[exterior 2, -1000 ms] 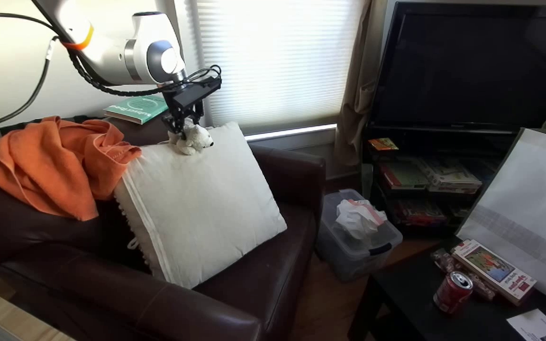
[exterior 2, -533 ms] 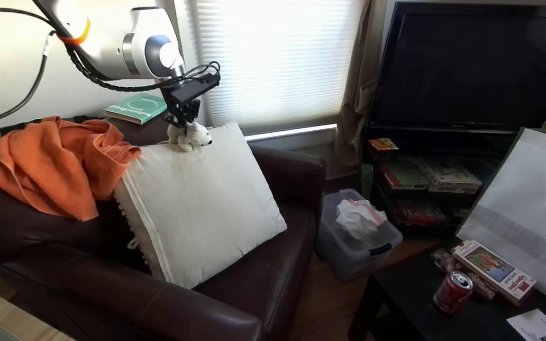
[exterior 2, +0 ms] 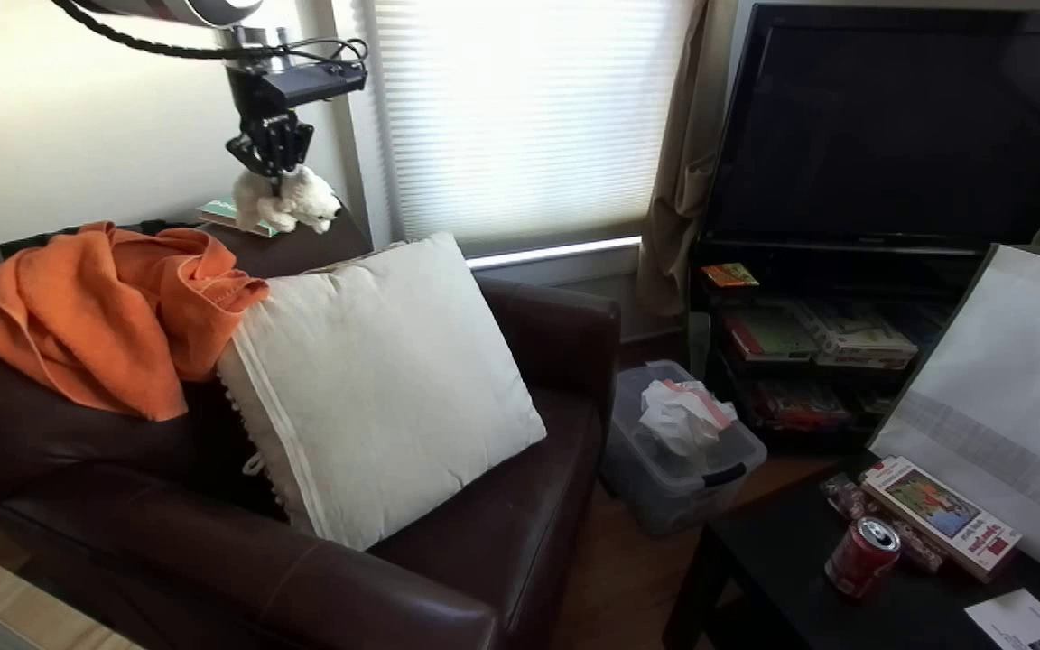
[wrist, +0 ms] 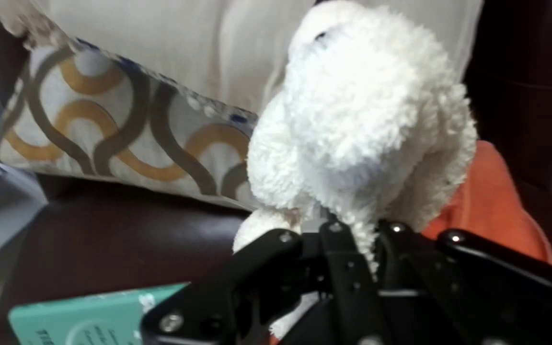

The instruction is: Put the white doll on the orange towel

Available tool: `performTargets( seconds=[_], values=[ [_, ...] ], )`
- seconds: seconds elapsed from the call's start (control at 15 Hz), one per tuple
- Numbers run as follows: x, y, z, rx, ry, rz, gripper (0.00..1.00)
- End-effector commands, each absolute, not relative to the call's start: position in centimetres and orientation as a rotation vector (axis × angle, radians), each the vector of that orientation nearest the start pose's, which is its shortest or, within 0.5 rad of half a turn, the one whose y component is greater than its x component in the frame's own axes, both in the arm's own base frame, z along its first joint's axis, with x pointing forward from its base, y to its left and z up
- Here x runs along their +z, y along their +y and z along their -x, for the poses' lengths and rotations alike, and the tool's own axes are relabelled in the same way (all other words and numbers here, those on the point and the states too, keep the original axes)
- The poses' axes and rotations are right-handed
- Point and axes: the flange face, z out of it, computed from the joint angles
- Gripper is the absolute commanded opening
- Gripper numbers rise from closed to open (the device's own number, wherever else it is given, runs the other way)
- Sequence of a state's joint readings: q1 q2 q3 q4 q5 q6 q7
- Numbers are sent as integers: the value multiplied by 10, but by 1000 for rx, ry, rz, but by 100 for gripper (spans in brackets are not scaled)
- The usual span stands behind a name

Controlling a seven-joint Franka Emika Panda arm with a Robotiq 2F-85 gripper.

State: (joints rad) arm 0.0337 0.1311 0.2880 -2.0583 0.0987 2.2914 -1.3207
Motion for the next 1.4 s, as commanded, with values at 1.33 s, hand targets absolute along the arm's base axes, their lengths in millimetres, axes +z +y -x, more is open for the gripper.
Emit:
performTargets(
  seconds=[1.33],
  values=[
    [312,447,-447,167,2479,-2181,36]
  ],
)
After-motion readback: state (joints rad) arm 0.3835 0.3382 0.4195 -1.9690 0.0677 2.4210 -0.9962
